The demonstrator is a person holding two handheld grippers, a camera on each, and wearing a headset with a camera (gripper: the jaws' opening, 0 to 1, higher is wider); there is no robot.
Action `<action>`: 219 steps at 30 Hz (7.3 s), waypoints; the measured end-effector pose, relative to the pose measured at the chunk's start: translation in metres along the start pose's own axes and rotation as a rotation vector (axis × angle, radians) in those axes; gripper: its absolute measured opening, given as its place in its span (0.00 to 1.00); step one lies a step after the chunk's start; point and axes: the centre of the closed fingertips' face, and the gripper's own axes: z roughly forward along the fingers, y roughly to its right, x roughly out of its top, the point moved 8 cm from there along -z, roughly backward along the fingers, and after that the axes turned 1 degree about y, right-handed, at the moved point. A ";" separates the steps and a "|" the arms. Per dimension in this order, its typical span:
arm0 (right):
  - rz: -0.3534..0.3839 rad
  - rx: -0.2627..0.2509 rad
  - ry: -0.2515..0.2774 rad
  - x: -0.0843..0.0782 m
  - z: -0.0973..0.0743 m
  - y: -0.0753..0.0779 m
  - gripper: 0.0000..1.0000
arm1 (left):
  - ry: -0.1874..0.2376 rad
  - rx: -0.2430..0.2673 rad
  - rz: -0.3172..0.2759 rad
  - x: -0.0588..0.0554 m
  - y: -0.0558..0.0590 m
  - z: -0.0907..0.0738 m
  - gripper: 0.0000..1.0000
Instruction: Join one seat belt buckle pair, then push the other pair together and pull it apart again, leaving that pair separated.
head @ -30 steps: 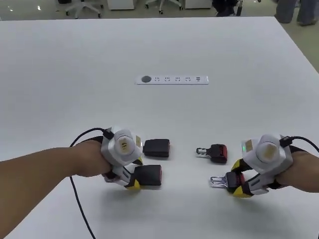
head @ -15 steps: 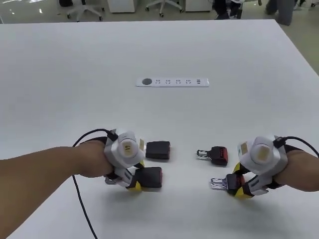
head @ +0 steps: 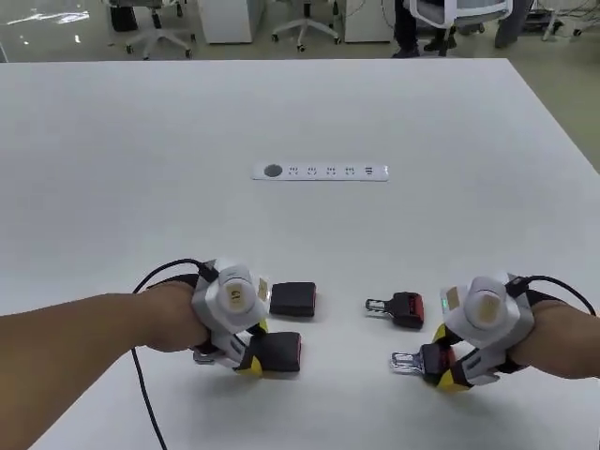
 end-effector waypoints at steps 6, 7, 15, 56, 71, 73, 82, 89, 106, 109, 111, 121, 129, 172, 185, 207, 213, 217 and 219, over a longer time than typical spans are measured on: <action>-0.005 0.001 0.004 0.000 0.000 0.000 0.33 | -0.004 0.003 0.000 0.001 0.003 -0.001 0.32; -0.005 0.001 0.009 0.000 0.000 -0.001 0.33 | -0.004 0.003 -0.001 0.001 0.003 -0.001 0.32; 0.022 -0.010 0.008 -0.001 0.002 -0.001 0.33 | -0.012 0.001 0.003 0.000 0.003 -0.001 0.32; 0.070 -0.029 0.087 0.046 0.024 -0.003 0.33 | -0.030 0.009 -0.018 -0.002 0.008 -0.001 0.32; 0.050 -0.019 0.113 0.071 0.039 -0.011 0.33 | -0.028 0.010 -0.024 -0.002 0.012 -0.001 0.32; 0.049 -0.019 0.115 0.073 0.041 -0.011 0.33 | -0.027 0.010 -0.025 -0.001 0.012 0.000 0.32; 0.041 -0.021 0.124 0.085 0.046 -0.016 0.33 | -0.029 0.010 -0.024 -0.002 0.012 0.000 0.32; 0.041 -0.025 0.130 0.089 0.047 -0.015 0.33 | -0.033 0.009 -0.022 -0.001 0.011 0.001 0.32; 0.010 -0.017 0.165 0.108 0.051 -0.017 0.33 | -0.033 0.004 -0.013 0.006 0.010 0.001 0.32; 0.007 -0.017 0.158 0.110 0.052 -0.013 0.33 | -0.034 0.001 -0.007 0.007 0.009 0.000 0.32; 0.009 -0.016 0.162 0.109 0.052 -0.013 0.33 | -0.035 0.000 -0.007 0.008 0.009 0.000 0.32; 0.006 -0.027 0.156 0.110 0.052 -0.010 0.33 | -0.046 0.001 0.002 0.006 0.003 0.000 0.32; 0.025 -0.037 0.167 0.109 0.053 -0.009 0.32 | -0.041 0.001 0.008 0.004 0.003 -0.001 0.32; 0.015 -0.037 0.246 0.120 0.062 -0.004 0.31 | -0.071 -0.008 0.046 0.009 0.001 0.003 0.30; 0.001 -0.042 0.225 0.122 0.062 -0.005 0.31 | -0.065 -0.016 0.052 0.010 0.000 0.004 0.30; -0.002 -0.058 0.208 0.135 0.069 -0.005 0.31 | -0.060 0.004 0.039 0.008 0.005 0.002 0.30; -0.005 -0.054 0.189 0.137 0.069 -0.005 0.31 | -0.068 0.003 0.045 0.009 0.005 0.004 0.31; -0.034 -0.037 0.168 0.137 0.067 -0.004 0.31 | -0.072 -0.001 0.042 0.010 0.004 0.004 0.30; -0.028 -0.027 0.153 0.140 0.066 -0.004 0.31 | -0.095 -0.005 0.047 0.012 0.002 0.005 0.30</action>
